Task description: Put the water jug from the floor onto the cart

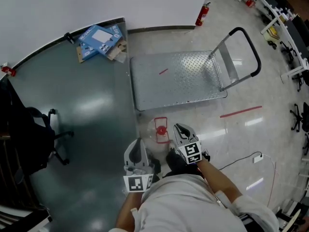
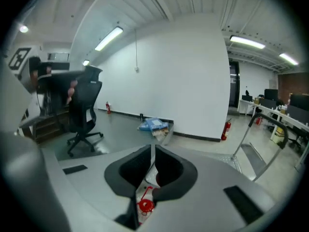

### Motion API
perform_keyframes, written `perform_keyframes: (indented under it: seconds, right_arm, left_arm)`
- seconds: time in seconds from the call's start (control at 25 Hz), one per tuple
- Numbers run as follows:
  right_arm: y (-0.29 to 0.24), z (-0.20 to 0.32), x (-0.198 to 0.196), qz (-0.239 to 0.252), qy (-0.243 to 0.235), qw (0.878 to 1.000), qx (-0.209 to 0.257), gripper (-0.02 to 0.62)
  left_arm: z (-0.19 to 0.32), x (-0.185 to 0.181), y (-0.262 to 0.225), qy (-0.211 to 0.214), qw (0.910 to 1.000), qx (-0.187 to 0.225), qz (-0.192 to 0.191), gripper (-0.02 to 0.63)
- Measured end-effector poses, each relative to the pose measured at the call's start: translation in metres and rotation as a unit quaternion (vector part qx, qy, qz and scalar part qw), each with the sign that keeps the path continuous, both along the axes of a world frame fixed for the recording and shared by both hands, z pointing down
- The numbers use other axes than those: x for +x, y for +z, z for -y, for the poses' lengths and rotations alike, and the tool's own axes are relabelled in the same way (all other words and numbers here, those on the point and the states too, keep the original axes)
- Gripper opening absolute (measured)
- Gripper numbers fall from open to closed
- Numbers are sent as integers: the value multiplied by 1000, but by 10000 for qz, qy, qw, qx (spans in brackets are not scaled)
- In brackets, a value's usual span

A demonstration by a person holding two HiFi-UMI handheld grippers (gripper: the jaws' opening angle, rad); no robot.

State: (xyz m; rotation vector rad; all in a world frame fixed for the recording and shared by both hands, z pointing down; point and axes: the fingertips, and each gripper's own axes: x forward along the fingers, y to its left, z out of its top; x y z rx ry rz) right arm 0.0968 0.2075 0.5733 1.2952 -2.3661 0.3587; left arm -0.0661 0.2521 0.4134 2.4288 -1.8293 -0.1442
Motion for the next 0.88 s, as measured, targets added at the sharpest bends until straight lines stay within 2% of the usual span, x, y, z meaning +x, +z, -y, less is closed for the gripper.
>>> perform_keyframes:
  seconds: [0.16,0.24,0.48,0.56,0.64,0.76,0.88]
  right_arm:
    - [95,-2,-9,-478,-286,9917,-1161,38]
    - [147,-12,-17,-734,-521,9804,-1750,137]
    - [286,-33,-30,-1565,-922,9387,-2929,199]
    - [320,-43,-33,-1720,-985,9265,-3197,210]
    - [344,-48,-36,-1826,-975,9193,-3347,225]
    - [371,-50,-36,-1926,-783,9129,-3514,244]
    - [388,-48,-37,-1878,-626,9115,-3605,262]
  left_arm:
    - [10,-3,12,-39,9998,-185,-54,3]
    - [12,-5,22,-35,9996,-279,-51,3]
    - [17,-15,78,-78,9979,-628,-105,3]
    - [12,-18,97,-123,9969,-767,-131,3]
    - [8,-22,112,-162,9954,-923,-208,3]
    - [3,-29,133,-209,9930,-1137,-251,3]
    - [-3,-35,148,-229,9915,-1251,-258,3]
